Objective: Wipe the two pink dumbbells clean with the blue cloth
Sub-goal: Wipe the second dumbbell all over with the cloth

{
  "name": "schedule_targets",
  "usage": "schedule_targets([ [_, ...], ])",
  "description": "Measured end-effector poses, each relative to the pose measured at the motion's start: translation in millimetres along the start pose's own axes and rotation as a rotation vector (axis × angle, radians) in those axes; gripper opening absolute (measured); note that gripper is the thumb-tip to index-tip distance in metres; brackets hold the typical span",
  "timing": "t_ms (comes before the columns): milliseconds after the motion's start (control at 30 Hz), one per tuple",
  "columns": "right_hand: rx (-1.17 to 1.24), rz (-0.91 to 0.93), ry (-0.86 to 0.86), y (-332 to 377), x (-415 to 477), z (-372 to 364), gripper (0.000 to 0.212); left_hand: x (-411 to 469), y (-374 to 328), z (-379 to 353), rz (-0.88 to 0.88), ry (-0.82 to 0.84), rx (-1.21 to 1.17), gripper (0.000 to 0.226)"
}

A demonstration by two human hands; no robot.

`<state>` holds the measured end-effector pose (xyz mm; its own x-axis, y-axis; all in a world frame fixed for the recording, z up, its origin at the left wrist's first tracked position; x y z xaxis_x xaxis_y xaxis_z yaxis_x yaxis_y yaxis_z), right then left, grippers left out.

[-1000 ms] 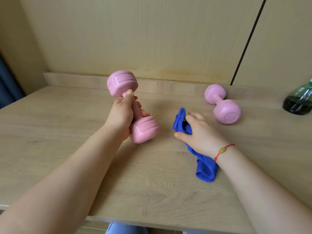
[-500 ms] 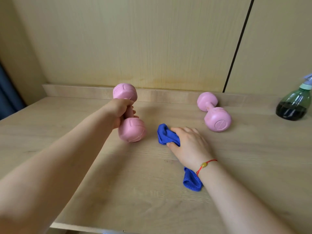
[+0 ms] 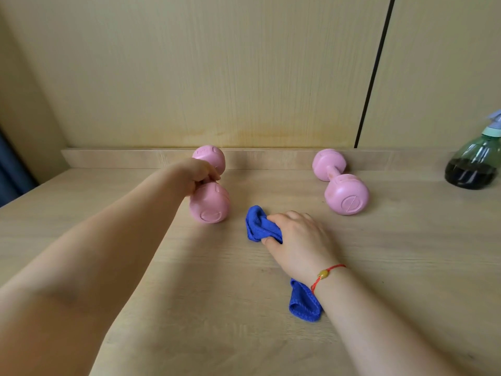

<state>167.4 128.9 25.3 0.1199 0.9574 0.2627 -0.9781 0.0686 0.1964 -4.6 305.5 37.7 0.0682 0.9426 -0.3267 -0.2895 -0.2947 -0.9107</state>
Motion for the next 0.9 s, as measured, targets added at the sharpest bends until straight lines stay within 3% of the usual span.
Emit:
schedule_targets([
  [167,-0.008,0.012,-0.011,1,2,0,0.040,6,0,-5,0.003,0.033,0.056,0.036],
  [400,0.004,0.010,-0.037,0,5,-1,0.041,10,9,-4,0.044,0.025,0.103,0.035],
  [500,0.030,0.012,-0.061,0,6,0,0.042,12,8,-2,0.031,0.013,0.088,0.045],
  [633,0.079,0.045,-0.077,1,3,4,0.046,10,0,3,-0.061,-0.046,0.109,0.067],
  [700,0.077,0.068,-0.084,4,1,6,0.043,5,-4,4,-0.110,-0.079,0.135,0.063],
  [800,0.068,0.085,-0.072,8,-1,5,0.041,-13,-13,3,-0.182,-0.157,0.381,0.050],
  [900,0.036,0.106,-0.043,12,-1,3,0.042,-46,-34,-5,-0.397,-0.244,0.608,0.045],
])
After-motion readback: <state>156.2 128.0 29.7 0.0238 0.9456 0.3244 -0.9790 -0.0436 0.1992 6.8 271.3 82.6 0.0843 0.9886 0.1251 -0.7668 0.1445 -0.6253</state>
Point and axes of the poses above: each hand's wrist, its own x-axis towards the middle knuckle, its own z-axis out of the back of the hand, y = z × x, the point moved 10 cm from there along x, towards the middle knuckle, and after that the axes turned 6 degrees about -x, right-handed, at the moved point
